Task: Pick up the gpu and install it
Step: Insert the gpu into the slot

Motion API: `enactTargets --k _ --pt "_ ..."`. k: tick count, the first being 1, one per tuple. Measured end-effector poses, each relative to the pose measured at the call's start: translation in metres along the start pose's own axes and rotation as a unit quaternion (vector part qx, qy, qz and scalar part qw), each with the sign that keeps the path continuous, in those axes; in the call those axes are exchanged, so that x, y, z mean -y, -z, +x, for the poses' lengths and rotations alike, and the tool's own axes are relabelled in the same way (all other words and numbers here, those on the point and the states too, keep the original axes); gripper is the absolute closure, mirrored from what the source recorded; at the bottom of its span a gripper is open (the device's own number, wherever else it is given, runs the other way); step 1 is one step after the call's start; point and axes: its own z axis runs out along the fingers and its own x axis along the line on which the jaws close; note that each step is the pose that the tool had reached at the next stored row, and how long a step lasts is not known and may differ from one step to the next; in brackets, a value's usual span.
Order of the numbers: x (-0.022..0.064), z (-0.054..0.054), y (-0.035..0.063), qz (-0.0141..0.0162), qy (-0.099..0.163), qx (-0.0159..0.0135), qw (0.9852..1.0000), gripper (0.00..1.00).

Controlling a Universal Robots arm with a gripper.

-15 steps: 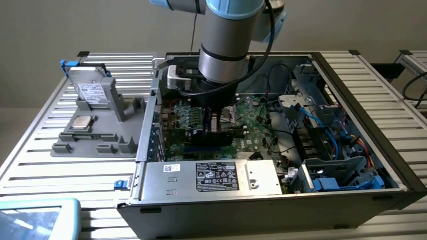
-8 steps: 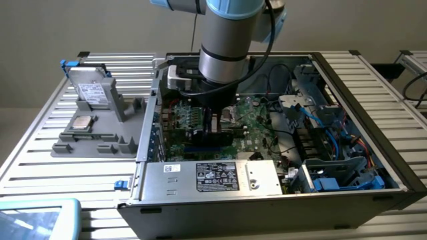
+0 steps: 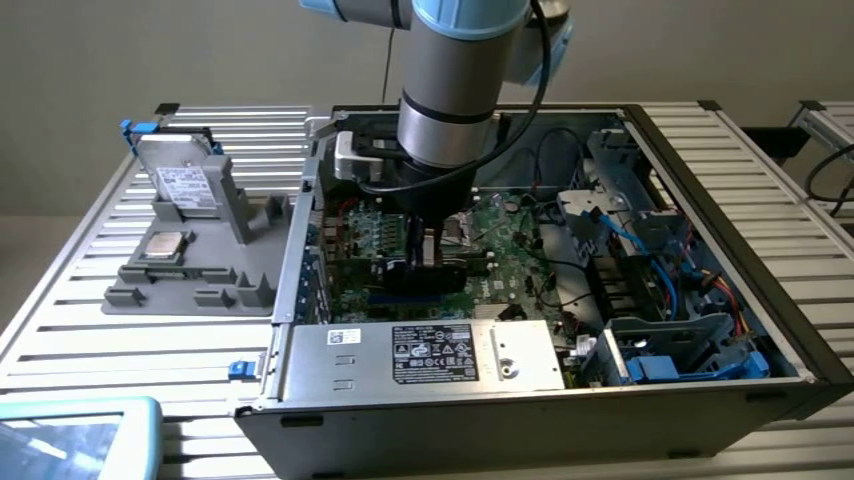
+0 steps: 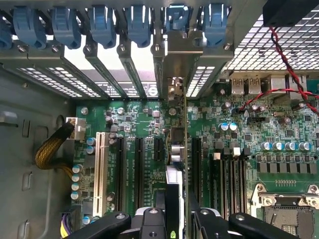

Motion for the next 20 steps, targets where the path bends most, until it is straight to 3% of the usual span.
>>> enactTargets --k 20 --pt "-0.0006 0.0007 -0.0004 0.0 0.0 0.0003 1.0 0.73"
